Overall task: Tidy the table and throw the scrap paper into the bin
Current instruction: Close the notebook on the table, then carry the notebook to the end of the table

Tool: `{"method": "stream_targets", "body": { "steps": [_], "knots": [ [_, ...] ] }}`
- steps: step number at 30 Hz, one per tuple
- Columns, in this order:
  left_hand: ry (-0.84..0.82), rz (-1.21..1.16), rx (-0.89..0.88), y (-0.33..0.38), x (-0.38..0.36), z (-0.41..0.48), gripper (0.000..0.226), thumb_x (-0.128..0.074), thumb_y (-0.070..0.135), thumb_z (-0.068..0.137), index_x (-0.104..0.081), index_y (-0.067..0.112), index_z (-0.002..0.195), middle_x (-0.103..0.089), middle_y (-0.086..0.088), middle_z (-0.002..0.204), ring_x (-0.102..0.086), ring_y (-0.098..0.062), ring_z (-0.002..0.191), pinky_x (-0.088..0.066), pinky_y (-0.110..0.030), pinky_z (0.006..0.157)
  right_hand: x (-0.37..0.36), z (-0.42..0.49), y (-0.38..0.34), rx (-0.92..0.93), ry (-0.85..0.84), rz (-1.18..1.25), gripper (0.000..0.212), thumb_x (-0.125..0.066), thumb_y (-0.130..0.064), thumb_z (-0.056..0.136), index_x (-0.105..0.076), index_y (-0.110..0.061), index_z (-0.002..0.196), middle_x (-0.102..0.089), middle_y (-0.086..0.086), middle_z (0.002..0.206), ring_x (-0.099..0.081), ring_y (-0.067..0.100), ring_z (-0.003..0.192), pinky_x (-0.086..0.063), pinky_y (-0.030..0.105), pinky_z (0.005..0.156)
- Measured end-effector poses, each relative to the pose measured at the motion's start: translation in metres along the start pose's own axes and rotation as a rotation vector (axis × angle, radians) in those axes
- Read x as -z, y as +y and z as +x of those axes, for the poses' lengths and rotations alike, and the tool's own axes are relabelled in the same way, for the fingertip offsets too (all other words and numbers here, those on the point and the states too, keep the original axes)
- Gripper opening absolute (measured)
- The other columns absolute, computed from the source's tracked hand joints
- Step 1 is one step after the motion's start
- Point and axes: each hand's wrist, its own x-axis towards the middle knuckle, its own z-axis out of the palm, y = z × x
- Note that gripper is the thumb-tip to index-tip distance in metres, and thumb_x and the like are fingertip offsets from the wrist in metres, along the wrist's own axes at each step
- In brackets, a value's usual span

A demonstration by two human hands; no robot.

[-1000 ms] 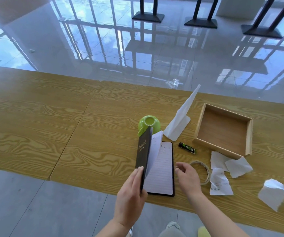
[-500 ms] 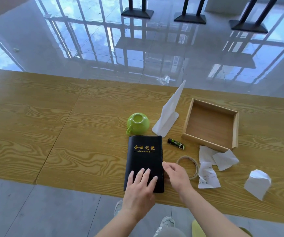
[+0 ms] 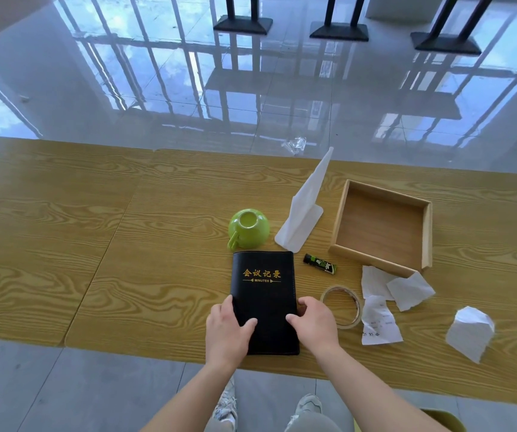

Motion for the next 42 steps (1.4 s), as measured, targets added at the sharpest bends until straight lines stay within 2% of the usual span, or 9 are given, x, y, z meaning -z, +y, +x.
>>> {"method": "stream_targets", "body": {
  "steps": [3, 7, 13, 18, 21, 27, 33, 38, 42],
  "knots": [
    [-0.013, -0.002, 0.028, 0.001, -0.002, 0.005, 0.076, -0.073, 0.037, 0.083, -0.036, 0.012, 0.145, -0.050, -0.010, 0.130, -0.047, -0.024, 0.121, -0.039, -0.034, 0.101, -0.001, 0.001, 0.001, -0.056, -0.006, 0.070, 0.040, -0.072, -0.028, 0.085, -0.062, -0.014, 0.122, -0.068, -0.001, 0.114, -0.062, 0.018, 0.104, -0.053, 0.031, 0.087],
    [-0.032, -0.076, 0.040, 0.000, 0.002, 0.007, 0.078, -0.076, 0.036, 0.079, -0.036, 0.016, 0.143, -0.055, -0.007, 0.125, -0.051, -0.017, 0.109, -0.039, -0.026, 0.089, 0.000, 0.002, 0.003, -0.085, -0.002, 0.156, 0.031, -0.074, -0.027, 0.083, -0.068, -0.017, 0.111, -0.065, -0.009, 0.093, -0.061, 0.011, 0.087, -0.049, 0.025, 0.074],
    [-0.087, -0.123, 0.036, 0.000, 0.008, 0.010, 0.086, -0.080, 0.036, 0.076, -0.034, 0.018, 0.146, -0.058, -0.002, 0.127, -0.053, -0.018, 0.117, -0.043, -0.029, 0.093, 0.007, 0.004, 0.007, -0.138, -0.087, 0.352, 0.010, -0.076, -0.018, 0.082, -0.071, -0.024, 0.088, -0.072, -0.008, 0.091, -0.067, 0.011, 0.087, -0.059, 0.036, 0.080],
    [-0.071, -0.123, -0.027, -0.001, 0.010, 0.004, 0.075, -0.081, 0.036, 0.074, -0.045, 0.019, 0.137, -0.057, 0.010, 0.108, -0.050, -0.008, 0.098, -0.039, -0.024, 0.082, 0.013, -0.006, 0.006, -0.100, -0.095, 0.398, 0.021, -0.075, -0.013, 0.082, -0.066, -0.031, 0.078, -0.070, -0.012, 0.086, -0.066, 0.007, 0.084, -0.050, 0.018, 0.064],
    [-0.073, -0.130, -0.067, 0.000, 0.014, 0.000, 0.068, -0.082, 0.035, 0.073, -0.050, 0.022, 0.131, -0.060, 0.011, 0.105, -0.054, -0.008, 0.096, -0.040, -0.023, 0.079, 0.014, -0.012, 0.006, -0.097, -0.072, 0.417, 0.019, -0.074, -0.013, 0.083, -0.065, -0.030, 0.083, -0.070, -0.010, 0.089, -0.065, 0.006, 0.083, -0.049, 0.018, 0.062],
    [-0.072, -0.139, -0.143, 0.004, 0.020, -0.004, 0.057, -0.082, 0.034, 0.073, -0.054, 0.029, 0.123, -0.065, 0.011, 0.105, -0.058, -0.009, 0.100, -0.045, -0.025, 0.080, 0.016, -0.022, 0.012, -0.086, -0.065, 0.443, 0.017, -0.074, -0.013, 0.083, -0.066, -0.028, 0.086, -0.071, -0.007, 0.091, -0.067, 0.009, 0.086, -0.058, 0.027, 0.074],
    [-0.178, -0.215, -0.199, 0.011, 0.018, -0.011, 0.052, -0.075, 0.019, 0.072, -0.056, 0.035, 0.117, -0.068, 0.013, 0.100, -0.063, -0.011, 0.096, -0.054, -0.032, 0.083, 0.029, -0.033, 0.022, -0.100, -0.006, 0.474, 0.017, -0.074, -0.012, 0.083, -0.069, -0.027, 0.090, -0.072, -0.007, 0.092, -0.067, 0.009, 0.088, -0.055, 0.023, 0.073],
    [-0.247, -0.228, -0.305, 0.018, 0.011, -0.018, 0.061, -0.078, 0.019, 0.072, -0.044, 0.055, 0.109, -0.065, 0.020, 0.100, -0.059, 0.001, 0.095, -0.045, -0.013, 0.074, 0.042, -0.049, 0.037, -0.161, 0.096, 0.522, 0.019, -0.073, -0.008, 0.082, -0.071, -0.023, 0.094, -0.073, -0.005, 0.092, -0.068, 0.011, 0.090, -0.055, 0.024, 0.075],
    [-0.334, -0.204, -0.411, 0.029, 0.011, -0.016, 0.055, -0.077, 0.020, 0.074, -0.051, 0.051, 0.110, -0.066, 0.022, 0.102, -0.059, 0.000, 0.097, -0.052, -0.024, 0.082, 0.047, -0.067, 0.041, -0.165, 0.211, 0.549, 0.024, -0.073, -0.003, 0.079, -0.073, -0.027, 0.084, -0.075, -0.009, 0.085, -0.070, 0.007, 0.084, -0.053, 0.016, 0.066]
  ]
}}
